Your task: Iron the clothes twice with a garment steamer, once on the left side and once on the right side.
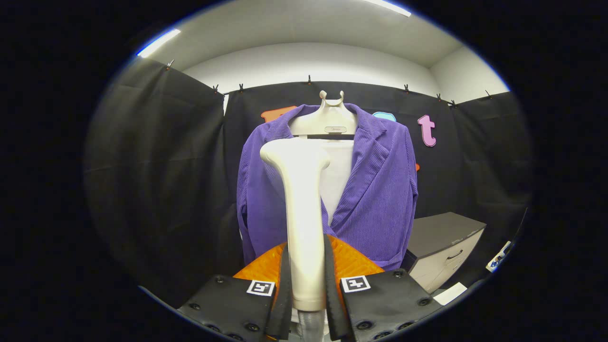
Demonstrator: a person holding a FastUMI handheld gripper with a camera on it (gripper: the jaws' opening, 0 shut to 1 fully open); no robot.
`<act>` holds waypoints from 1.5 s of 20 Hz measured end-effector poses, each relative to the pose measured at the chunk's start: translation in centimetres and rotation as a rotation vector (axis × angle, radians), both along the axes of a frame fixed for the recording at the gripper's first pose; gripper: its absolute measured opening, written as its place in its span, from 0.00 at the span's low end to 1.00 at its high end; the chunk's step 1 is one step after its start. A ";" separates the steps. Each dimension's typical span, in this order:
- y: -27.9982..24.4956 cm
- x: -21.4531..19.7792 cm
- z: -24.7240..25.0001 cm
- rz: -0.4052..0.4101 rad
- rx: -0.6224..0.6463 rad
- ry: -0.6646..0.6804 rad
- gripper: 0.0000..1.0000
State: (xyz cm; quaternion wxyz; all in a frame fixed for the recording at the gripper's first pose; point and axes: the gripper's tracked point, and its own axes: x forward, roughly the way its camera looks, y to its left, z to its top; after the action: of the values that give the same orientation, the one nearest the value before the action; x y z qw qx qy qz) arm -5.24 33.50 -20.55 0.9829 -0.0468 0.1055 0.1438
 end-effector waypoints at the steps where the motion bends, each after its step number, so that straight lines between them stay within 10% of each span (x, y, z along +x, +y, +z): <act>1: 0.3 0.4 -0.6 0.004 -0.007 0.008 0.38; 30: -2.1 -2.7 -15.2 -0.027 -0.176 0.232 0.38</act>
State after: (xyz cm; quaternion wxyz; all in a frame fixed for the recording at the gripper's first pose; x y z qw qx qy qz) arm -7.97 31.43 -35.78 0.9580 -0.1142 0.2313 0.1250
